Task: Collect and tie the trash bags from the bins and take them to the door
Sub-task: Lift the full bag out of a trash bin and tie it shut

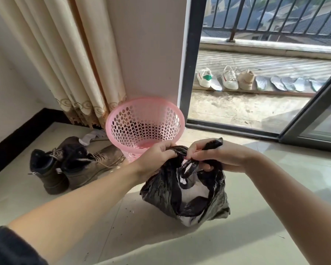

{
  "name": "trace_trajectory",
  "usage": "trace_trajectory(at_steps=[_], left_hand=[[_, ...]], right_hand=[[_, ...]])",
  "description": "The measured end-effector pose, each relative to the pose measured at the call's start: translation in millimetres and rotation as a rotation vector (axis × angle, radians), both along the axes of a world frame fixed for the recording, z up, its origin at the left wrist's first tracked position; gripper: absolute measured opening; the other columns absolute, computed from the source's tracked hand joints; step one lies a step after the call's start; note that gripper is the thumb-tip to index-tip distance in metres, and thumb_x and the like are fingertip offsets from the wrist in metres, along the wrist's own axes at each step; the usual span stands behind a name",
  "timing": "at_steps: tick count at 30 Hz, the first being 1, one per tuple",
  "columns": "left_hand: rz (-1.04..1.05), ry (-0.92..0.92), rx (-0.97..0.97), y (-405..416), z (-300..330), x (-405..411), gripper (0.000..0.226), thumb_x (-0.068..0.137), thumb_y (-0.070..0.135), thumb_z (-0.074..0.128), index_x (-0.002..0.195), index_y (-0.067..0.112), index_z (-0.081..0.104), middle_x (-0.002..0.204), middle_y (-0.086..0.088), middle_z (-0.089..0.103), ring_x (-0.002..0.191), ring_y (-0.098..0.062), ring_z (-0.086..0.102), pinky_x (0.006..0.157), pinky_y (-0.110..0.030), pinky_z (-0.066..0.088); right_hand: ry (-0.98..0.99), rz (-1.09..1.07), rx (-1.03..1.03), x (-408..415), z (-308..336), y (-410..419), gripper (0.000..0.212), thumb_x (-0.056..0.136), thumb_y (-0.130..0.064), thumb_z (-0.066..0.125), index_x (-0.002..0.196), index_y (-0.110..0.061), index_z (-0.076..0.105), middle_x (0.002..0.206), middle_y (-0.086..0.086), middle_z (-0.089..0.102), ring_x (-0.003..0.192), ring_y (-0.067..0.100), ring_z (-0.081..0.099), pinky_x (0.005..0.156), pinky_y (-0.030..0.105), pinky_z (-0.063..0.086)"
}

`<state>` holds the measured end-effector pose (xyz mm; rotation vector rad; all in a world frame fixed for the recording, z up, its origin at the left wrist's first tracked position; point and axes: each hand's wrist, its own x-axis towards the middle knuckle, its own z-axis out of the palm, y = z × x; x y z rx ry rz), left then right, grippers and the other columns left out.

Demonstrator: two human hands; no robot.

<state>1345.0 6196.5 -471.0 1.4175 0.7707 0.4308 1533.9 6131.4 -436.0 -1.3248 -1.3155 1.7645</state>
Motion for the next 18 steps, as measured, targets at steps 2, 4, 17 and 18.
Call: trace_trajectory(at_steps=[2, 4, 17, 18], left_hand=[[0.022, -0.031, -0.121, 0.8, 0.9, -2.0, 0.018, 0.094, 0.006, 0.044, 0.083, 0.011, 0.057, 0.069, 0.001, 0.064, 0.068, -0.01, 0.061, 0.061, -0.019, 0.05], [-0.022, -0.034, -0.225, -0.4, 0.0, -2.6, 0.02, 0.095, 0.023, 0.045, 0.095, 0.008, 0.059, 0.076, -0.004, 0.064, 0.075, -0.017, 0.06, 0.071, -0.03, 0.052], [-0.202, -0.044, -0.538, 2.9, -13.9, -5.1, 0.028, 0.081, 0.026, 0.059, 0.101, 0.006, 0.059, 0.077, -0.004, 0.061, 0.068, -0.013, 0.059, 0.077, -0.033, 0.055], [-0.169, 0.003, -0.48, 4.2, -17.6, -3.0, 0.025, 0.083, 0.024, 0.061, 0.1, 0.005, 0.058, 0.074, -0.003, 0.059, 0.065, -0.013, 0.056, 0.077, -0.034, 0.056]], right_hand=[[-0.346, -0.016, 0.109, -1.7, -5.5, 3.8, 0.01, 0.091, -0.005, 0.057, 0.097, -0.013, 0.057, 0.07, 0.002, 0.056, 0.055, 0.01, 0.049, 0.057, 0.019, 0.043], [-0.724, -0.054, 0.263, -7.4, -11.8, 8.1, 0.024, 0.089, -0.005, 0.058, 0.106, -0.016, 0.046, 0.079, -0.001, 0.062, 0.059, 0.01, 0.056, 0.056, 0.016, 0.047], [-1.093, -0.008, 0.87, -34.1, -30.0, -4.5, 0.026, 0.081, 0.0, 0.058, 0.104, -0.007, 0.047, 0.099, 0.005, 0.052, 0.062, 0.022, 0.046, 0.051, 0.037, 0.044], [-1.111, -0.001, 0.869, -31.9, -31.6, -4.9, 0.028, 0.083, -0.002, 0.057, 0.108, -0.007, 0.047, 0.101, 0.005, 0.055, 0.064, 0.021, 0.046, 0.052, 0.035, 0.041]])
